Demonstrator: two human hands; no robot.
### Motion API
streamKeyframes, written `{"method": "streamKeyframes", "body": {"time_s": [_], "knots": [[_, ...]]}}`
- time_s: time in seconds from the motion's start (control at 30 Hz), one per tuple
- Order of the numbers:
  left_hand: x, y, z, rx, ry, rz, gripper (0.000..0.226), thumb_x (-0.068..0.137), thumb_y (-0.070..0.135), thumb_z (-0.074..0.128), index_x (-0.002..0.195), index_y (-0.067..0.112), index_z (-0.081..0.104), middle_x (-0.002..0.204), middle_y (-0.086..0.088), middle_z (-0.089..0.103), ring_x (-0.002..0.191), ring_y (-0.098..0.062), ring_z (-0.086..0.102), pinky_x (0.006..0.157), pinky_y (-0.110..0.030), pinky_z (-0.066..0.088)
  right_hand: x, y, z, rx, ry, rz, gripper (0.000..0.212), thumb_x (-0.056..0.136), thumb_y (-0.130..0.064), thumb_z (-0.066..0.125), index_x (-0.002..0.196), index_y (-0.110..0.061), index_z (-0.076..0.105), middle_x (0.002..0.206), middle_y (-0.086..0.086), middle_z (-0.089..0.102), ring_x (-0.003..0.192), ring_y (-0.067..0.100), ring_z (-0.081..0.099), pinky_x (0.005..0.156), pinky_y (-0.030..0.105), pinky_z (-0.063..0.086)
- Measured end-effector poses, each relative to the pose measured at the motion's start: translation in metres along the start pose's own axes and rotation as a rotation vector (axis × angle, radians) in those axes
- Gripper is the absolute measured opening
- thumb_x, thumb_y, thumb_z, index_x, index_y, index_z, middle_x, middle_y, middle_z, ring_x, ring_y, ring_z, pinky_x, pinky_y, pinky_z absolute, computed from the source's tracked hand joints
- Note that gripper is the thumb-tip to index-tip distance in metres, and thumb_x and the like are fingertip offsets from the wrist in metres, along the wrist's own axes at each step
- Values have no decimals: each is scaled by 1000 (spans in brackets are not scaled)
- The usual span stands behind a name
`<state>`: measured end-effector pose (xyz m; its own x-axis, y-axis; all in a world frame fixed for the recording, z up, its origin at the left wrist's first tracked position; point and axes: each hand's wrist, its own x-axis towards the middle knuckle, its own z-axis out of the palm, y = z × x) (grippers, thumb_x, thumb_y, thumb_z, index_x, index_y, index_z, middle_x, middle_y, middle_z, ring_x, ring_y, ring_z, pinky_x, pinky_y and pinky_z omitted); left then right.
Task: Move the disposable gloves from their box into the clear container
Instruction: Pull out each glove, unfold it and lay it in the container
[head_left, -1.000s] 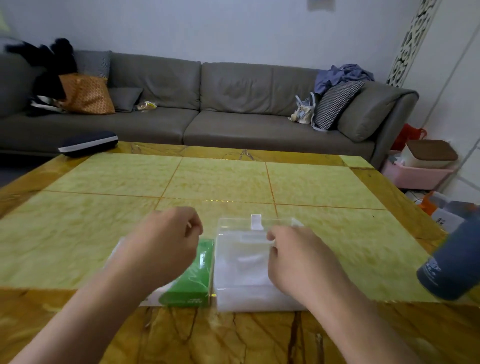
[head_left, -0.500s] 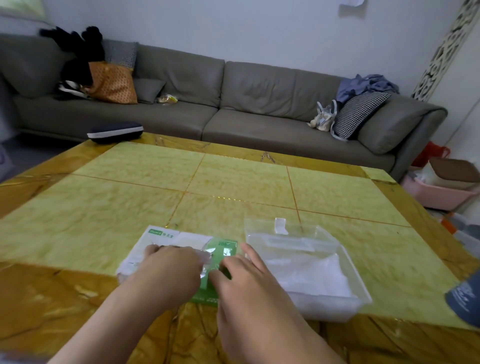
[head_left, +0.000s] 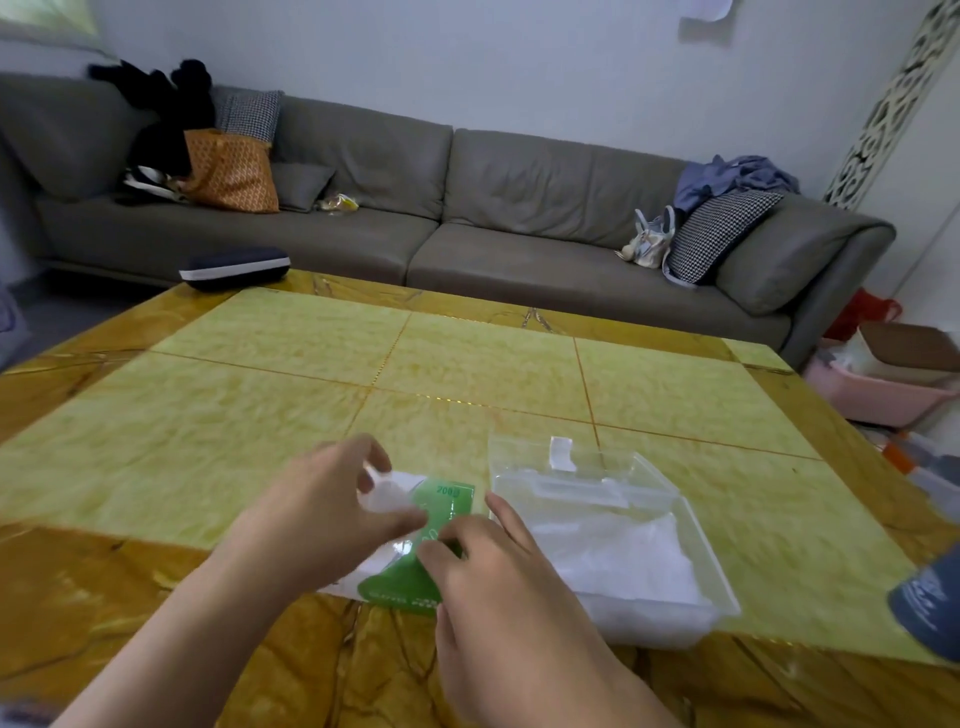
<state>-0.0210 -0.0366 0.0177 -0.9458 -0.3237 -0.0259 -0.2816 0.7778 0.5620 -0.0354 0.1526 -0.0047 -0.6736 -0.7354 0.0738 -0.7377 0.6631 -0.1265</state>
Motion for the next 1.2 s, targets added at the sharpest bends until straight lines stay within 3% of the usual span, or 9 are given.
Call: {"method": "streamKeyframes", "body": {"time_s": [0.07, 0.13, 0.27, 0.43, 0.57, 0.67, 0.83, 1.07, 1.2], "knots": [[5, -5, 9, 133, 35, -37, 22, 88, 50, 72, 78, 31, 65, 75, 10, 66, 66, -9, 63, 56, -32, 55, 0, 0, -1, -6, -5, -11, 56, 91, -16, 62, 146, -15, 52, 136, 11, 51, 142, 27, 39, 130, 41, -7], [10, -5, 8, 106, 169, -80, 20, 95, 34, 66, 77, 28, 65, 69, 8, 67, 59, -12, 63, 51, -30, 53, -1, 0, -2, -3, 5, -11, 53, 90, -15, 64, 143, -14, 55, 134, 11, 52, 139, 26, 41, 130, 40, -8], [9, 1, -2, -51, 354, -58, 15, 98, 23, 65, 84, 28, 63, 80, 10, 67, 72, -12, 63, 65, -37, 57, -1, 1, -2, 8, 8, 6, 47, 88, -13, 65, 134, -15, 62, 129, 11, 55, 134, 27, 46, 130, 40, -8], [9, -1, 1, -64, 243, 63, 14, 98, 28, 63, 86, 33, 59, 83, 11, 68, 70, -10, 65, 66, -41, 59, -2, -2, -12, 18, 7, 15, 54, 86, -10, 65, 139, -16, 57, 124, 12, 55, 128, 28, 47, 122, 32, -20], [8, -5, 1, 105, 14, 37, 3, 93, 42, 69, 92, 41, 66, 85, 13, 70, 58, -2, 65, 57, -28, 57, -5, -4, -18, 55, -24, -7, 77, 89, -5, 64, 156, -30, 33, 135, 13, 43, 146, 34, 23, 109, 29, -27], [13, -8, 3, 98, 96, -9, 12, 95, 34, 71, 84, 36, 73, 89, 14, 72, 71, -2, 63, 64, -29, 56, -4, -4, -21, 57, -65, -9, 78, 89, -8, 67, 157, -31, 36, 142, 15, 40, 149, 35, 22, 110, 33, -28], [17, -15, -4, -84, 257, -78, 14, 98, 25, 66, 85, 29, 71, 87, 12, 72, 68, -13, 67, 61, -32, 57, -4, -1, -22, 70, -71, -9, 78, 91, -7, 65, 159, -33, 37, 147, 15, 38, 150, 33, 18, 105, 29, -32], [11, -7, -11, -376, 231, -6, 19, 98, 33, 65, 83, 28, 75, 73, 0, 73, 72, -34, 67, 62, -33, 48, -4, -1, -10, 0, -4, -51, 75, 86, -11, 68, 154, -31, 42, 138, 14, 42, 142, 35, 32, 122, 37, -21], [11, -6, -13, -431, 291, 21, 19, 101, 37, 61, 89, 31, 74, 77, 5, 74, 72, -32, 69, 63, -37, 54, -5, -1, -10, -5, -8, -47, 74, 87, -12, 68, 154, -30, 43, 139, 12, 41, 143, 34, 32, 123, 38, -19]]}}
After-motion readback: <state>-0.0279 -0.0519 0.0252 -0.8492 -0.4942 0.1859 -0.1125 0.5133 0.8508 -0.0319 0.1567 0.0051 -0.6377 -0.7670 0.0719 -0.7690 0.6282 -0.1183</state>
